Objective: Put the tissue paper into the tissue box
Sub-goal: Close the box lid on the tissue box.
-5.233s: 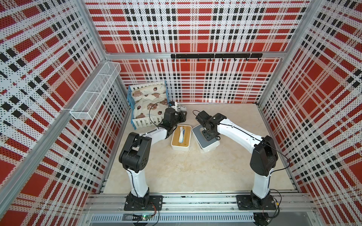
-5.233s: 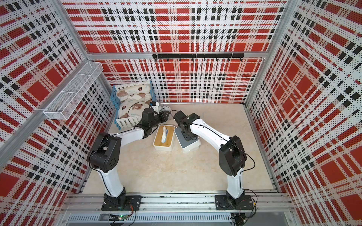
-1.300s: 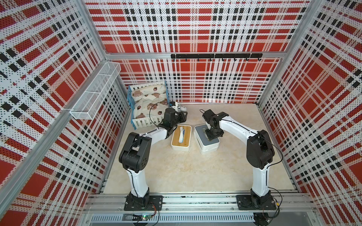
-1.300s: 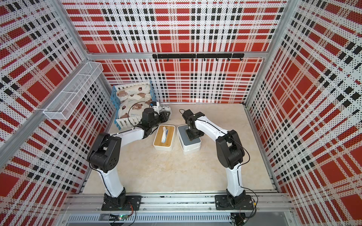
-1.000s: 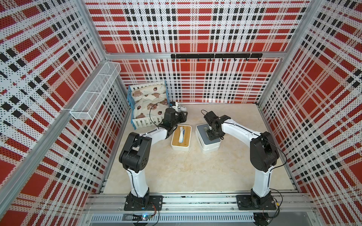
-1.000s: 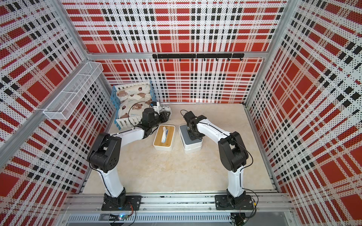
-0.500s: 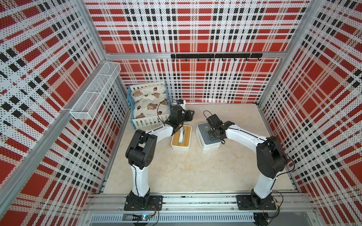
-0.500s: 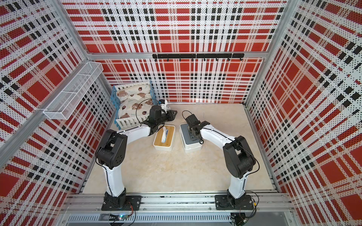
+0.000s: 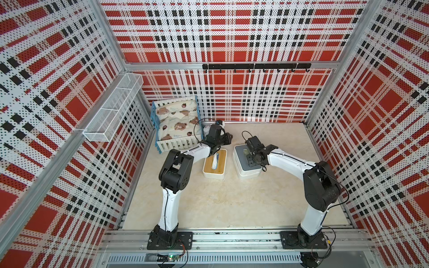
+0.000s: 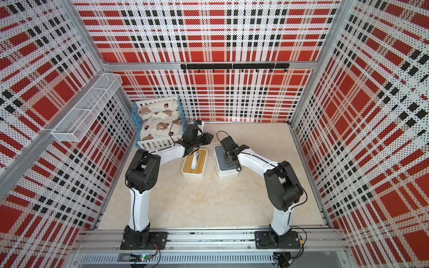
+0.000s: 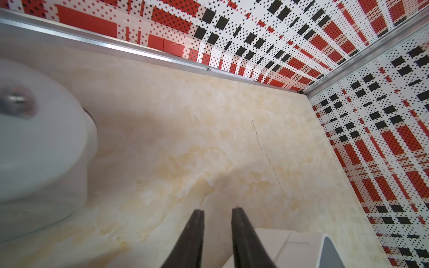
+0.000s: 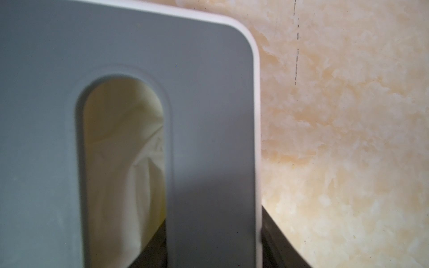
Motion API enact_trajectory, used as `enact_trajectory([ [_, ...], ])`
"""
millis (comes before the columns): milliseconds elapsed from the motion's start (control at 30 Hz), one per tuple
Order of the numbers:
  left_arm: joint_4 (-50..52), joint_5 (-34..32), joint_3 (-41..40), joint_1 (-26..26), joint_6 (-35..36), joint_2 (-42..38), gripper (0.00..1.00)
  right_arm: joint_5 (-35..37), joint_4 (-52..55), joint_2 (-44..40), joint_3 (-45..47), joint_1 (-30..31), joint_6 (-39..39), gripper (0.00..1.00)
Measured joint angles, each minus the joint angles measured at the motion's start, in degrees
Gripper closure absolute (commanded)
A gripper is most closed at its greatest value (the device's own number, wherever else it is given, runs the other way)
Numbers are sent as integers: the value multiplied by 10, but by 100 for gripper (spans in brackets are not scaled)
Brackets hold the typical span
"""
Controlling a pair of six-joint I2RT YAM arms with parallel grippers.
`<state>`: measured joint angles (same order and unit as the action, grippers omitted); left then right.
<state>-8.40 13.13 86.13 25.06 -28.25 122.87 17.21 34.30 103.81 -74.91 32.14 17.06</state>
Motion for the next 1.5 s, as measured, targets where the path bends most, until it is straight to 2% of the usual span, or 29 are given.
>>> enact_trajectory([
  [200, 22, 5, 19, 2, 0, 15, 73, 5, 8, 4, -7, 1, 2, 79],
  [600, 54, 22, 46, 5, 1, 43, 73, 79, 49, 29, -49, 20, 17, 80],
  [867, 65, 31, 58, 5, 2, 47, 74, 121, 18, 59, -21, 23, 18, 80],
  [1300, 68, 31, 59, 5, 3, 48, 74, 96, 46, 58, -39, 22, 19, 68],
  [1500, 67, 30, 58, 5, 3, 48, 74, 78, 87, 57, -59, 22, 21, 57],
])
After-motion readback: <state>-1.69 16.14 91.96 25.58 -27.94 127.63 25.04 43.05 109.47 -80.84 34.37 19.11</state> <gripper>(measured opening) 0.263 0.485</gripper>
